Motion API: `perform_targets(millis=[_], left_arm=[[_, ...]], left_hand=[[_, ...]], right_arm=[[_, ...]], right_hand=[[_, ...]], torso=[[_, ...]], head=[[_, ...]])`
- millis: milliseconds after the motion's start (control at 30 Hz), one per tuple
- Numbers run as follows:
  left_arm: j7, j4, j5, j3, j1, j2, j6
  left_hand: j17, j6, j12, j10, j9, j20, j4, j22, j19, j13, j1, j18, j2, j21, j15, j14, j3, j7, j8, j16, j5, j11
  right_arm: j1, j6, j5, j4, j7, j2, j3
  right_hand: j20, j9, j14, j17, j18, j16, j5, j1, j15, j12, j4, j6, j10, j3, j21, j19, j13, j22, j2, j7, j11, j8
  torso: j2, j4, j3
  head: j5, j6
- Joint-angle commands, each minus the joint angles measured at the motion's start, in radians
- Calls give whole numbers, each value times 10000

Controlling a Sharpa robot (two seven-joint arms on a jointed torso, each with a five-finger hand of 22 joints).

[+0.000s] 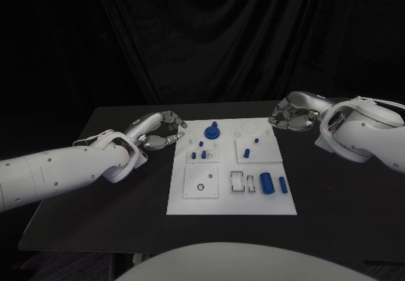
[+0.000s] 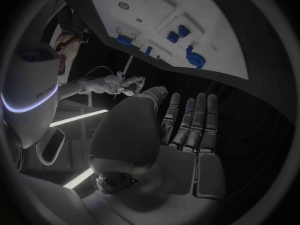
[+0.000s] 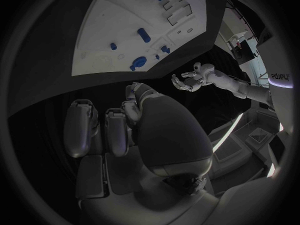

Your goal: Assemble the parts on the task board

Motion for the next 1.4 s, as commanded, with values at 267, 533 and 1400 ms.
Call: perform_targets(millis=[267, 533, 1400], left_arm=[[2994, 454, 5097, 3, -1, 37, 1088], [3853, 378, 7321, 3, -4, 209, 2561], [4410, 437, 10723, 4, -10, 351, 5461]], left_hand=[[-661, 425, 339, 513, -368, 118, -174, -756, 397, -850, 737, 139, 41, -1181, 62, -40, -475, 71, 32, 138, 1302, 56], [-1296, 284, 151, 220, -571, 48, -684, -845, -213, -1460, 1392, -107, 384, -1674, 252, -815, -222, 197, -15, -273, 2452, 209], [-3081, -2333, -966, -2573, -2842, 46, 344, -3495, -1457, -3717, -2959, 115, 2016, -5609, -32, -3773, -2560, 486, -55, -3484, -3069, -819]], right_arm=[[67, 17, -176, -161, -116, 67, 2], [-72, 25, -1386, -288, -70, 47, 1], [-662, 698, -2551, -782, -188, 277, 1]], right_hand=[[9, 55, 607, 674, 62, -14, 39, 65, 29, -1191, -27, -123, -1155, 238, -110, -34, -1345, 1801, -187, 64, 70, -72], [346, 104, 392, 281, 173, -252, -244, 331, 493, -5510, -186, -516, -4782, 787, -715, -334, -5180, 1650, -588, 412, 560, -237], [786, -27, 44, -217, 311, -467, -1082, 64, 876, -7387, -318, -1303, -5356, 740, -1444, -738, -7238, 1473, -911, 319, 1097, -570]], torso=[[93, 315, -422], [161, 476, -643], [223, 773, -978]], head=[[-410, 2], [-627, 2], [-1240, 2]])
